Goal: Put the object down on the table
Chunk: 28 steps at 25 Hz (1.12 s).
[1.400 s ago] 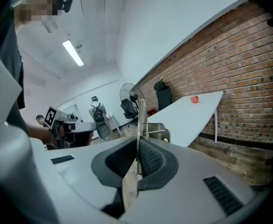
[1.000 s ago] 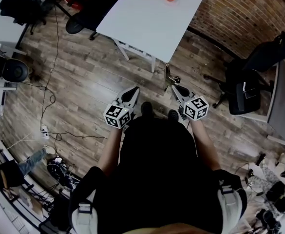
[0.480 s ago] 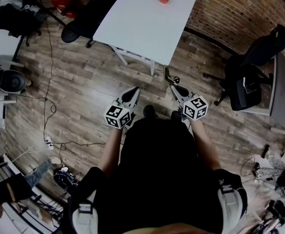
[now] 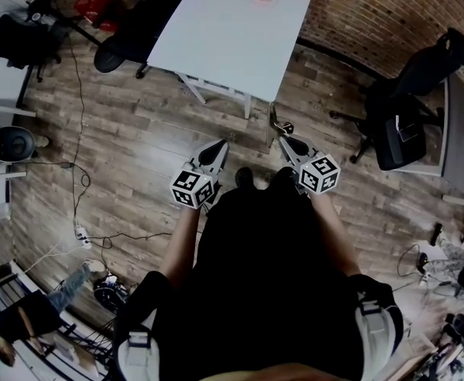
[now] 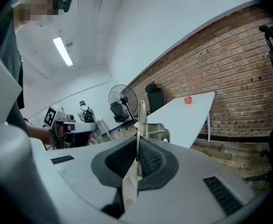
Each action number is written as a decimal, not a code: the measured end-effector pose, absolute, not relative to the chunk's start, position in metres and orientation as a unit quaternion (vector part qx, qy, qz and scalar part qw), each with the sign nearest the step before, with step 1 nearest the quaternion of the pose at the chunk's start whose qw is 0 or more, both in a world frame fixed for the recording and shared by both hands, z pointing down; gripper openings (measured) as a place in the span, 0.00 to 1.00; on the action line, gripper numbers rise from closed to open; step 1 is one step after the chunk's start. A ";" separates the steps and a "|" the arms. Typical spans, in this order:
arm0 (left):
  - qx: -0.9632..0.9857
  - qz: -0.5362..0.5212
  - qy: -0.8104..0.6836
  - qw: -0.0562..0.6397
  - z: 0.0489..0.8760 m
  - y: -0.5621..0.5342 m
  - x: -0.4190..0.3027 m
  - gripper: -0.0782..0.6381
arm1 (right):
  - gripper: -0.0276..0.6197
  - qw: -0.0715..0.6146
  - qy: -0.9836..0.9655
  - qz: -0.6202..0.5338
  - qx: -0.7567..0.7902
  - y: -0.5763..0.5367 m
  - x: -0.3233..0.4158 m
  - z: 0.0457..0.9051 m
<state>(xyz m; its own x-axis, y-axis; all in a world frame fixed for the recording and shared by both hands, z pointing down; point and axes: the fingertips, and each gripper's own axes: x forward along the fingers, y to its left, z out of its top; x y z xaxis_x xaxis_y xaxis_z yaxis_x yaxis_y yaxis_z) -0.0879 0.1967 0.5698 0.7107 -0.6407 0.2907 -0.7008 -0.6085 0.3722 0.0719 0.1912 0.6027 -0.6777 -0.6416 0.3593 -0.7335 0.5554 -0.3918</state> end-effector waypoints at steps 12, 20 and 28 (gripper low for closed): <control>0.894 0.069 -0.378 0.233 0.570 0.176 -0.092 0.14 | 0.05 0.086 -0.876 0.264 0.395 0.171 0.072 0.606; 0.882 0.067 -0.399 0.240 0.570 0.156 -0.098 0.14 | 0.05 0.094 -0.881 0.270 0.377 0.136 0.064 0.610; 0.869 0.068 -0.422 0.249 0.573 0.125 -0.101 0.14 | 0.05 0.104 -0.892 0.272 0.346 0.095 0.053 0.613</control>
<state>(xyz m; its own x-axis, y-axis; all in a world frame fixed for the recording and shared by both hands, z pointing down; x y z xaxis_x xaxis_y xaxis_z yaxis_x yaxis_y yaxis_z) -0.1014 0.1250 0.5729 0.6352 -0.6995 0.3275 -0.7668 -0.5206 0.3755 0.0533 0.0954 0.6127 -0.7387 -0.5611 0.3734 -0.6740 0.6126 -0.4128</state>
